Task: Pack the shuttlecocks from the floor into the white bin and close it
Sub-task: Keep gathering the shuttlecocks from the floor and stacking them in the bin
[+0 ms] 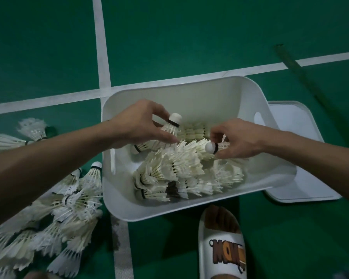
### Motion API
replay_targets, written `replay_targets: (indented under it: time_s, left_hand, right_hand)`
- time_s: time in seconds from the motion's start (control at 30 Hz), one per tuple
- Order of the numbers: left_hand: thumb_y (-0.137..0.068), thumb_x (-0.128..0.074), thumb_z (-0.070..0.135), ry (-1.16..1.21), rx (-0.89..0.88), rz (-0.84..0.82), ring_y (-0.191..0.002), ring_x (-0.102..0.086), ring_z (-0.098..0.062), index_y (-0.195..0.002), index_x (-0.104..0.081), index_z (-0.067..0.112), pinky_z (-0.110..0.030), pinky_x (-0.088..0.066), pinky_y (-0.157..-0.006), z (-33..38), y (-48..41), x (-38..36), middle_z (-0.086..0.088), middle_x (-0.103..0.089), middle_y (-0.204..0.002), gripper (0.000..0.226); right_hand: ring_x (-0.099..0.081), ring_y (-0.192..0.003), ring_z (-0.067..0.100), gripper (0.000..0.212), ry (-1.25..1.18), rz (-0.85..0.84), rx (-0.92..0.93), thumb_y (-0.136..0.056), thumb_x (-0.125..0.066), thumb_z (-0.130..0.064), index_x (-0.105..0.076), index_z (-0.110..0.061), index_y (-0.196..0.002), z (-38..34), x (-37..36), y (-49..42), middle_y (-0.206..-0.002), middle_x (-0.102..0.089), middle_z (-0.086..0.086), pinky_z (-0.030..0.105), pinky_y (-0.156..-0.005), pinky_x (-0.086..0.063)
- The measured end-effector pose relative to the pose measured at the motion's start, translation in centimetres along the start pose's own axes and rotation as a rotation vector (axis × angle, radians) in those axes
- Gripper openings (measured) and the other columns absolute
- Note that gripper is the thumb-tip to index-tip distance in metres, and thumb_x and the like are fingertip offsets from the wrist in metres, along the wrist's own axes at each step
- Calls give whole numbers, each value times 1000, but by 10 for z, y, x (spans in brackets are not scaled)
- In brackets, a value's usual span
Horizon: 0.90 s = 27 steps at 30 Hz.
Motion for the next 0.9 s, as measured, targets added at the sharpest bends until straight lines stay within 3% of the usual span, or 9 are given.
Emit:
replay_targets:
  time_s: [0.2,0.3,0.43,0.6,0.73,0.83,0.9]
  left_hand:
    - [-66,-85,23,23,-31,12,-89,-64,-10,-100,-63,20,-28,-50,-81,-11,-1,-1,7,-68,-101,41]
    - [-66,-85,21,28,-49,6,-85,-65,-12,-95,-61,20,-31,-52,-77,-12,-2,-3,5,-69,-97,37]
    - [-67,-84,20,68,-56,-20,-90,-68,-15,-94,-61,19,-45,-53,-88,-13,-3,-6,3,-70,-96,37]
    - [-65,-85,27,14,-64,11,-90,-64,-14,-93,-62,22,-39,-53,-81,-13,-6,-8,4,-66,-94,37]
    - [-68,-83,31,-17,-81,44,-80,-59,-12,-97,-59,21,-27,-43,-63,-11,-6,-6,5,-62,-90,39]
    - [-73,-79,31,32,-77,21,-79,-60,-11,-108,-58,26,-26,-43,-63,-11,-6,-6,4,-61,-95,41]
    - [-75,-77,31,43,-86,-2,-78,-60,-12,-109,-60,28,-28,-44,-66,-11,-7,-6,3,-63,-96,39]
  right_hand:
    - [-55,-95,19,36,142,-57,76,-83,-68,-44,-61,-27,-115,-3,-11,-6,-104,-60,0,30,-77,-44]
    - [-57,-92,14,48,37,-16,29,-71,-77,-50,-64,-25,-109,-5,-17,-7,-102,-62,-4,27,-76,-45]
    - [-60,-96,12,51,-142,-11,20,-61,-82,-53,-63,-26,-99,-8,-18,-7,-100,-62,-9,29,-83,-50]
    - [-57,-104,12,68,-147,-142,66,-63,-87,-33,-54,-26,-123,-8,-18,-2,-114,-55,-6,30,-87,-53]
    - [-61,-92,21,64,-242,-80,26,-61,-88,-21,-50,-32,-110,-1,-22,-4,-101,-53,-8,42,-80,-55]
    - [-64,-87,32,66,-497,-55,15,-56,-90,-11,-47,-36,-98,-1,-32,-6,-97,-56,-3,48,-73,-57]
    - [-65,-89,31,67,-511,-36,30,-56,-90,-11,-45,-40,-96,-2,-37,-7,-97,-57,-3,47,-74,-57]
Point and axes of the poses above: each hand's wrist, its own y-axis away from the middle knuckle, its own x-axis out of the back of the hand, z = x × y, the point moved 1 cm from there along -y, towards the middle knuckle
